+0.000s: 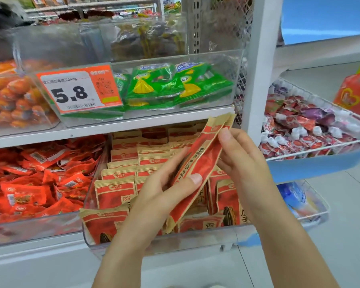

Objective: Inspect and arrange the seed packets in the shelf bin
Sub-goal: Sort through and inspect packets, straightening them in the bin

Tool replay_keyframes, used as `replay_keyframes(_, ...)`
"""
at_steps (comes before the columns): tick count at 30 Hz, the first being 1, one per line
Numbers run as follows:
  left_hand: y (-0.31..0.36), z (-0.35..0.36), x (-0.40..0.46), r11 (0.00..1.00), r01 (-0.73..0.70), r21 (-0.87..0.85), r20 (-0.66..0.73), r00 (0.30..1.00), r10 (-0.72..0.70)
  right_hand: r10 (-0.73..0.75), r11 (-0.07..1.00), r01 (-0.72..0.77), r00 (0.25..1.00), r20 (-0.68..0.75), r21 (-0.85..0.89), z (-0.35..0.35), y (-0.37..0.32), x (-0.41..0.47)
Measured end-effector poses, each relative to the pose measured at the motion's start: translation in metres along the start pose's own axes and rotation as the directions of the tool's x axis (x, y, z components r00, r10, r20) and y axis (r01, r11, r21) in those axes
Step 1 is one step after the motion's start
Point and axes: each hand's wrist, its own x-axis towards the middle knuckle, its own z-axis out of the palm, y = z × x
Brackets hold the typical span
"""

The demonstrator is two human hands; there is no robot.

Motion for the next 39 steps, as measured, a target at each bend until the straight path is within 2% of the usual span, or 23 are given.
replay_keyframes(3, 0.002, 0.001, -0.001, 1.000, 0.008, 0.013, 0.010, 1.000, -0.008, 0.034, 0.999, -0.034, 0.999, 0.015, 0.027, 0.005, 0.004, 0.000)
replay_keyframes(7, 0.000, 0.007, 0.001, 0.999, -0.033, -0.015, -0.132, 0.991, 0.031, 0.011, 0.999, -0.012, 0.999, 0.031, 0.041, 0.012, 0.005, -0.003)
replay_keyframes(11, -0.001, 0.009, 0.003, 0.997, -0.001, -0.077, -0.199, 0.980, -0.014, 0.030, 0.998, -0.031, 0.999, 0.013, 0.047, 0.015, 0.002, -0.003)
replay_keyframes(19, -0.006, 0.004, 0.017, 1.000, -0.008, 0.029, -0.266, 0.964, 0.015, 0.015, 0.998, -0.015, 1.000, 0.015, 0.054, 0.020, -0.002, -0.005)
replay_keyframes(22, 0.000, 0.000, 0.012, 0.999, -0.039, 0.016, -0.177, 0.983, 0.041, 0.035, 0.998, -0.035, 0.999, -0.010, 0.046, 0.022, 0.001, -0.003)
replay_keyframes(23, 0.002, 0.002, 0.010, 0.999, -0.013, -0.030, -0.158, 0.987, 0.008, 0.046, 0.998, -0.044, 0.999, -0.027, 0.054, 0.022, 0.001, -0.003)
replay_keyframes(25, 0.002, 0.003, 0.003, 0.993, 0.022, -0.118, -0.060, 0.998, -0.029, 0.071, 0.991, -0.061, 0.995, -0.075, 0.122, 0.019, -0.002, -0.001)
replay_keyframes(27, 0.003, 0.001, -0.004, 0.990, 0.003, -0.138, 0.027, 1.000, 0.001, 0.109, 0.976, -0.085, 0.988, -0.109, 0.199, 0.017, -0.006, 0.002)
replay_keyframes(29, 0.001, -0.001, -0.004, 0.989, -0.022, -0.145, 0.041, 0.999, 0.029, 0.136, 0.971, -0.110, 0.985, -0.110, 0.214, 0.017, -0.008, 0.004)
replay_keyframes(33, 0.001, -0.003, -0.002, 0.969, -0.079, -0.234, -0.051, 0.996, 0.069, 0.118, 0.986, -0.115, 0.993, -0.018, 0.120, 0.019, -0.002, 0.002)
replay_keyframes(39, 0.004, -0.005, 0.003, 0.866, -0.261, -0.426, -0.252, 0.954, 0.163, 0.078, 0.996, -0.087, 0.951, 0.298, 0.015, 0.020, 0.004, -0.006)
